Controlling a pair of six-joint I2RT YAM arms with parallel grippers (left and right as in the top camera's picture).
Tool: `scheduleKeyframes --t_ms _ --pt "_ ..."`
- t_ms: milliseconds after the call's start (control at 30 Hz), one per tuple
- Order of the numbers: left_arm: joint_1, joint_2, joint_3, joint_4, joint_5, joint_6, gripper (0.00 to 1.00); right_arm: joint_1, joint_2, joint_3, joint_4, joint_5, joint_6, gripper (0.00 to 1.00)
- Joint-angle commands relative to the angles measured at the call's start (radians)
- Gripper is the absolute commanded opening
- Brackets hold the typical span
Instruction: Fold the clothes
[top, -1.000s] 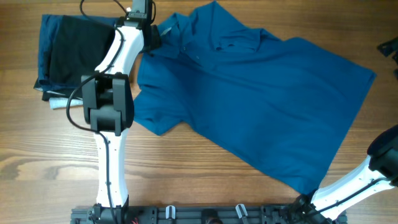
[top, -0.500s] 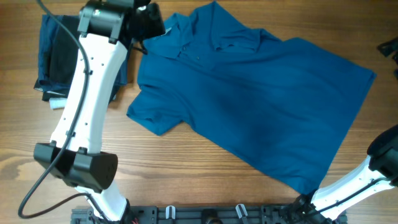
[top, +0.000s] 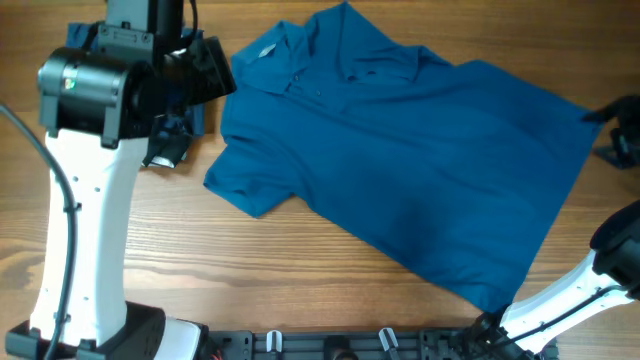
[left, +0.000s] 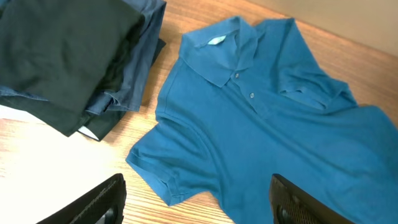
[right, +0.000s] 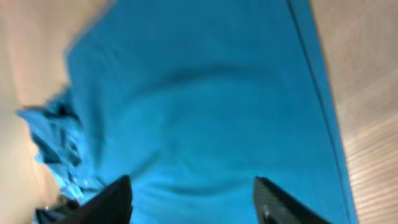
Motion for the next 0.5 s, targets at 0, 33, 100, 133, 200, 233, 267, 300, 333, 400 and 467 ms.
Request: scheduleKeyframes --t_ms 0,33,100,133,200,233,267,300,333,400,467 --pt "0.003 0.068 -0.008 0.006 -0.017 -0.019 0.76 0.027 -0.024 -0.004 -0.029 0.175 0.004 0.56" --pt "0.003 0.085 -0.008 0.010 -0.017 -0.020 0.77 0.028 -0.024 -0.004 -0.022 0.179 0.005 0.56" --pt "0.002 0.121 -0.008 0.021 -0.016 -0.020 0.77 0.029 -0.024 -0.004 -0.006 0.192 0.003 0.45" --pt "0.002 0.148 -0.008 0.032 -0.016 -0.020 0.75 0.034 -0.023 -0.004 0.000 0.212 -0.004 0.33" --pt "0.000 0.195 -0.008 0.051 0.007 -0.020 0.72 0.050 -0.019 -0.004 -0.010 0.218 -0.033 0.27" --pt "0.000 0.229 -0.008 0.061 0.038 -0.020 0.71 0.071 -0.018 -0.005 -0.039 0.217 -0.040 0.24" --pt "0.000 0.255 -0.008 0.067 0.052 -0.020 0.71 0.099 -0.018 -0.006 -0.063 0.228 -0.040 0.23" --pt "0.000 0.275 -0.008 0.069 0.052 -0.020 0.71 0.117 -0.018 -0.006 -0.070 0.254 -0.040 0.23" --pt "0.000 0.293 -0.008 0.071 0.052 -0.020 0.71 0.136 -0.018 -0.006 -0.068 0.306 -0.021 0.23" --pt "0.000 0.319 -0.008 0.071 0.052 -0.019 0.73 0.155 -0.018 -0.010 -0.044 0.377 0.040 0.19" --pt "0.000 0.338 -0.008 0.065 0.052 -0.019 0.73 0.157 -0.009 -0.010 -0.021 0.376 0.038 0.08"
